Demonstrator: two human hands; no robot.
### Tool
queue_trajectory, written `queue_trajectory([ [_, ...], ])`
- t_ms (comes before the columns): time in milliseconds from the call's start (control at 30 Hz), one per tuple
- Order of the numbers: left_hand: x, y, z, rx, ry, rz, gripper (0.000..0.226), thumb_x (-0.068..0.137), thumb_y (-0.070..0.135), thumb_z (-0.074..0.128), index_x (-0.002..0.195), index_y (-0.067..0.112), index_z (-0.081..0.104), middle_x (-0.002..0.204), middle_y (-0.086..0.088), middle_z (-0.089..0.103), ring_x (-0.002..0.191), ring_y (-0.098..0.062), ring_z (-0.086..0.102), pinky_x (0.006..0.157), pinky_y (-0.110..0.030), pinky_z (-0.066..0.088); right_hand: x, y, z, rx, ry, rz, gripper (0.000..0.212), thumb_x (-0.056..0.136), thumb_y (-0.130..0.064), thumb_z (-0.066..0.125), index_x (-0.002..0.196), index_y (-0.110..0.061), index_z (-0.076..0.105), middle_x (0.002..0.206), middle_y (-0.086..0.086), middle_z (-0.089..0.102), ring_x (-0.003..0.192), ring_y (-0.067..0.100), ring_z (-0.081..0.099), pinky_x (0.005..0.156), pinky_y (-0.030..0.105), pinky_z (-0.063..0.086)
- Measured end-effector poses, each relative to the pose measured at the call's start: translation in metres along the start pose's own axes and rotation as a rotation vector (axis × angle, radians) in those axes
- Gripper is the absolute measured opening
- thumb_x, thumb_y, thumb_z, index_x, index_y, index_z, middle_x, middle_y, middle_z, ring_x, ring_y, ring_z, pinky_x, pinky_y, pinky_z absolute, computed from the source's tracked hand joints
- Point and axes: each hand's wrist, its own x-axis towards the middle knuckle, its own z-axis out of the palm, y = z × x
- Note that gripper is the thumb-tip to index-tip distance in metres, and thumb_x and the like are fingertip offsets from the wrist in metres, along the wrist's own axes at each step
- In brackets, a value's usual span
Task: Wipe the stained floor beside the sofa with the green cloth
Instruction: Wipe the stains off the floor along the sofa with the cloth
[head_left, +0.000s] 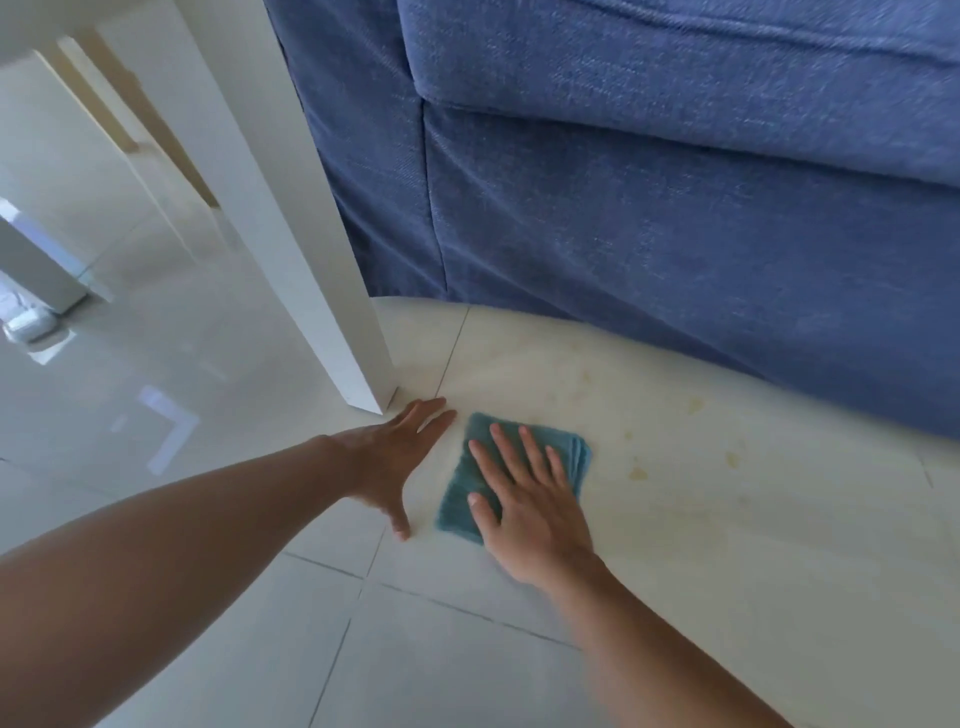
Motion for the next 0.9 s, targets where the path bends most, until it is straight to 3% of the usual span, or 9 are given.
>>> queue_trajectory([
  [67, -0.001, 0.002, 0.004, 0.001, 0.015, 0.003, 0.156, 0.051, 0.061, 0.090, 0.157, 0.010, -0.014, 0.165, -0.008, -0.014, 0.153, -0.023, -0.007, 0.124, -0.035, 0.018, -0.008, -0.010, 0.008, 0.037, 0.032, 0.112, 0.064, 0.097, -0.050, 0.019, 0.158, -0.033, 0.007, 0.167, -0.006, -0.009, 0.153, 0.023, -0.014, 0.121, 0.049, -0.008],
  [200, 0.002, 0.006, 0.004, -0.046, 0.043, 0.005, 0.154, 0.053, 0.060, 0.090, 0.157, 0.011, -0.012, 0.166, -0.006, -0.013, 0.153, -0.022, -0.003, 0.121, -0.030, 0.014, -0.030, -0.031, 0.014, 0.040, -0.015, -0.045, 0.063, 0.095, -0.048, 0.033, 0.156, -0.033, 0.025, 0.167, -0.003, 0.012, 0.154, 0.029, 0.003, 0.117, 0.051, 0.001],
  [333, 0.010, 0.007, -0.004, -0.103, 0.151, -0.030, 0.152, 0.053, 0.056, 0.092, 0.157, 0.011, -0.010, 0.166, -0.005, -0.005, 0.152, -0.023, 0.016, 0.117, -0.028, 0.028, 0.028, -0.011, -0.005, 0.032, -0.066, -0.090, 0.066, 0.096, -0.050, 0.026, 0.157, -0.038, 0.006, 0.167, -0.009, -0.009, 0.151, 0.020, -0.020, 0.122, 0.046, -0.011],
  [400, 0.012, 0.006, -0.005, -0.116, 0.167, -0.046, 0.155, 0.051, 0.056, 0.093, 0.156, 0.013, -0.013, 0.165, -0.003, -0.005, 0.150, -0.024, 0.018, 0.116, -0.028, 0.030, 0.054, -0.006, -0.011, 0.016, -0.080, -0.074, 0.066, 0.096, -0.049, 0.024, 0.157, -0.037, 0.003, 0.167, -0.009, -0.013, 0.151, 0.020, -0.022, 0.122, 0.047, -0.012],
  [567, 0.016, 0.001, -0.004, -0.186, 0.155, -0.110, 0.165, 0.046, 0.052, 0.095, 0.154, 0.016, -0.024, 0.164, 0.001, -0.017, 0.152, -0.022, 0.008, 0.118, -0.027, 0.026, 0.113, 0.008, -0.023, -0.007, -0.114, -0.043, 0.064, 0.097, -0.048, 0.020, 0.157, -0.039, -0.001, 0.167, -0.010, -0.015, 0.151, 0.021, -0.022, 0.121, 0.048, -0.014],
  [800, 0.022, 0.009, -0.012, -0.050, 0.075, -0.148, 0.157, 0.052, 0.056, 0.092, 0.156, 0.013, -0.017, 0.164, -0.007, -0.011, 0.152, -0.024, 0.008, 0.118, -0.030, 0.026, 0.138, 0.013, -0.029, 0.026, -0.072, -0.031, 0.066, 0.094, -0.055, 0.021, 0.157, -0.041, 0.006, 0.167, -0.011, -0.008, 0.152, 0.019, -0.015, 0.122, 0.048, -0.011],
  [900, 0.024, 0.010, -0.013, -0.005, 0.001, -0.152, 0.154, 0.056, 0.059, 0.089, 0.155, 0.017, -0.021, 0.164, -0.011, -0.020, 0.153, -0.029, -0.006, 0.121, -0.037, 0.021, 0.144, 0.036, -0.036, 0.052, -0.029, 0.040, 0.067, 0.092, -0.053, 0.023, 0.157, -0.041, 0.008, 0.168, -0.012, -0.005, 0.153, 0.018, -0.011, 0.123, 0.046, -0.010],
])
